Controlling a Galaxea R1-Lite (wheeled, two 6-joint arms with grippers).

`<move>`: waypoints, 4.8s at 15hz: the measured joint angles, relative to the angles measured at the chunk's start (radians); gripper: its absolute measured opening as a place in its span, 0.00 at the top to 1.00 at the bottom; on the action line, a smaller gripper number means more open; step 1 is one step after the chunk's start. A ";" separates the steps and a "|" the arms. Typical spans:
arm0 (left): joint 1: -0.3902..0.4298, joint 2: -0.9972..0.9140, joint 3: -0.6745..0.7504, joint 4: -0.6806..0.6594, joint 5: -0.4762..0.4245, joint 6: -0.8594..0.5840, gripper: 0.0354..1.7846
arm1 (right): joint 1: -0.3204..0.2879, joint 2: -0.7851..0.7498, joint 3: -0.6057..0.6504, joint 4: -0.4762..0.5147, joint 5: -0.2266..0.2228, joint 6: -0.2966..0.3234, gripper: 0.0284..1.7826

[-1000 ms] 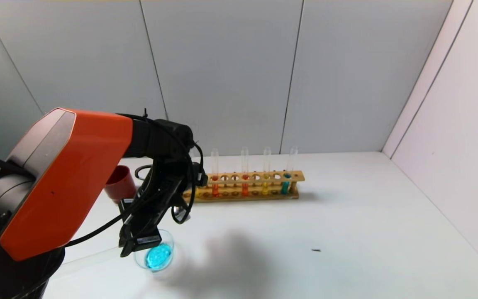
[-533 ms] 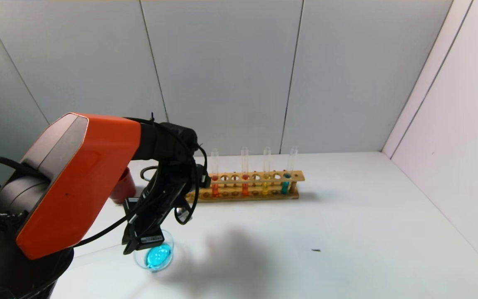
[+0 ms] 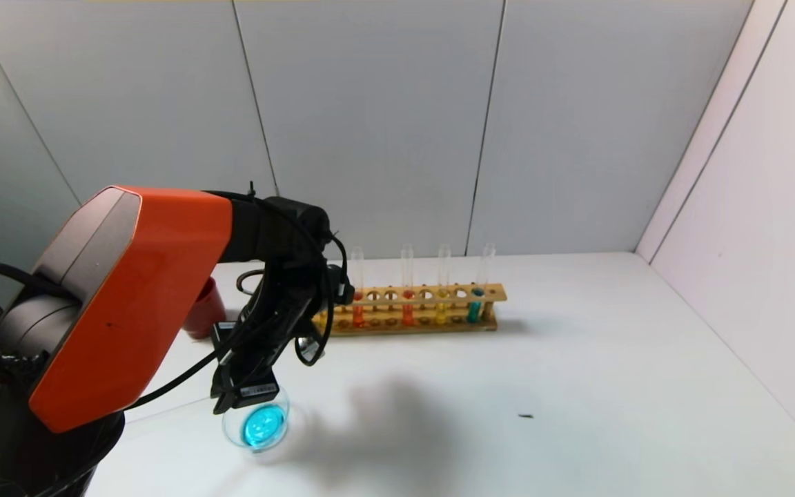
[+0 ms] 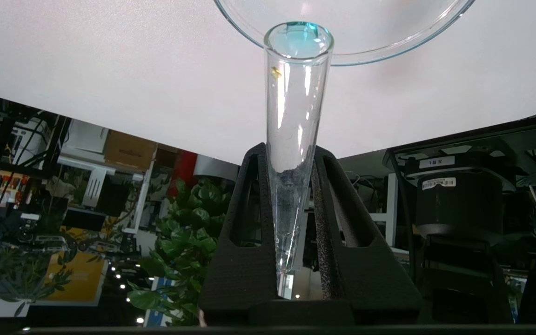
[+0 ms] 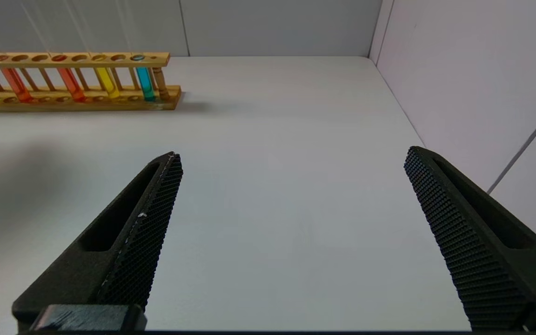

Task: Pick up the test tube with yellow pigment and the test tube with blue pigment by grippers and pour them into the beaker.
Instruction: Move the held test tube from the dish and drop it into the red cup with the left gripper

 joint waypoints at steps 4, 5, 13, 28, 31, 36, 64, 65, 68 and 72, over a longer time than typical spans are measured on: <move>0.000 -0.009 0.016 0.000 -0.001 -0.005 0.85 | 0.000 0.000 0.000 0.000 0.000 0.000 0.02; 0.001 -0.019 0.022 0.000 -0.004 -0.009 0.85 | 0.000 0.000 0.000 0.000 0.000 0.000 0.02; 0.116 -0.360 0.143 -0.064 -0.211 -0.115 0.85 | 0.000 0.000 0.000 0.000 0.000 0.000 0.02; 0.538 -0.789 0.547 -1.156 -0.518 -0.225 0.85 | 0.000 0.000 0.000 0.000 0.000 0.000 0.02; 0.560 -0.708 0.555 -1.377 -0.516 -0.283 0.85 | 0.000 0.000 0.000 0.000 0.000 0.000 0.02; 0.566 -0.557 0.589 -1.627 -0.438 -0.285 0.85 | 0.000 0.000 0.000 0.000 0.000 0.000 0.02; 0.622 -0.393 1.030 -2.296 -0.440 -0.273 0.85 | 0.000 0.000 0.000 0.000 0.000 0.000 0.02; 0.626 -0.388 1.054 -2.327 -0.440 -0.275 0.85 | 0.000 0.000 0.000 0.000 0.000 0.000 0.02; 0.628 -0.380 1.129 -2.393 -0.441 -0.277 0.85 | 0.000 0.000 0.000 0.000 0.000 0.000 0.02; 0.629 -0.380 1.165 -2.437 -0.440 -0.272 0.85 | 0.000 0.000 0.000 0.000 0.000 0.000 0.02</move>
